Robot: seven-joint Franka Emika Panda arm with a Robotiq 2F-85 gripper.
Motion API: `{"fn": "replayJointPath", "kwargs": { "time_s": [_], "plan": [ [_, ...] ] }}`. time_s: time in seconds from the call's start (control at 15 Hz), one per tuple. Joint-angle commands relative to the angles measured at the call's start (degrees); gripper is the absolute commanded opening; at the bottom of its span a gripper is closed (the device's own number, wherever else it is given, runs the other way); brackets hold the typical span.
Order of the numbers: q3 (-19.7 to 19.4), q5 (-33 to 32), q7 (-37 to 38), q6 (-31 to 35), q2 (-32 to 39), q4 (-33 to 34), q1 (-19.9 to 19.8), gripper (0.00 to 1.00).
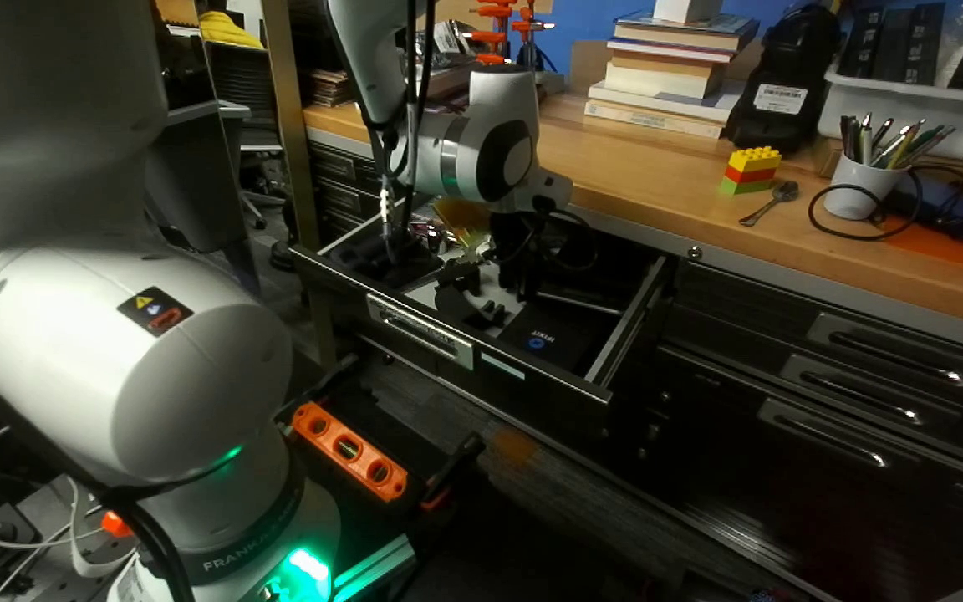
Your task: Open the topmost drawer, remove some things from it and put them on the table
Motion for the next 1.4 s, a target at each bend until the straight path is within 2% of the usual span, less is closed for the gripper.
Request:
{"fn": "replayJointPath", "kwargs": {
  "time_s": [0.0, 0.47, 0.8, 0.93, 1.13, 1.33],
  "plan": [
    [1.8, 3.2, -3.2, -3.9, -3.3, -0.3, -0.4, 0.36],
    [8.7, 17.4, -19.3, -21.9, -17.7, -2.4, -2.5, 0.36],
    [9.3, 18.5, -21.1, -33.5, -25.1, 1.9, -2.5, 0.36],
    [9.5, 18.4, -20.5, -34.7, -25.4, 4.9, -2.5, 0.36],
    [10.5, 17.9, -18.0, -29.8, -23.6, 8.3, -2.6, 0.36],
    [11.9, 17.5, -16.1, -24.3, -18.9, 12.8, -2.1, 0.36]
  ]
}}
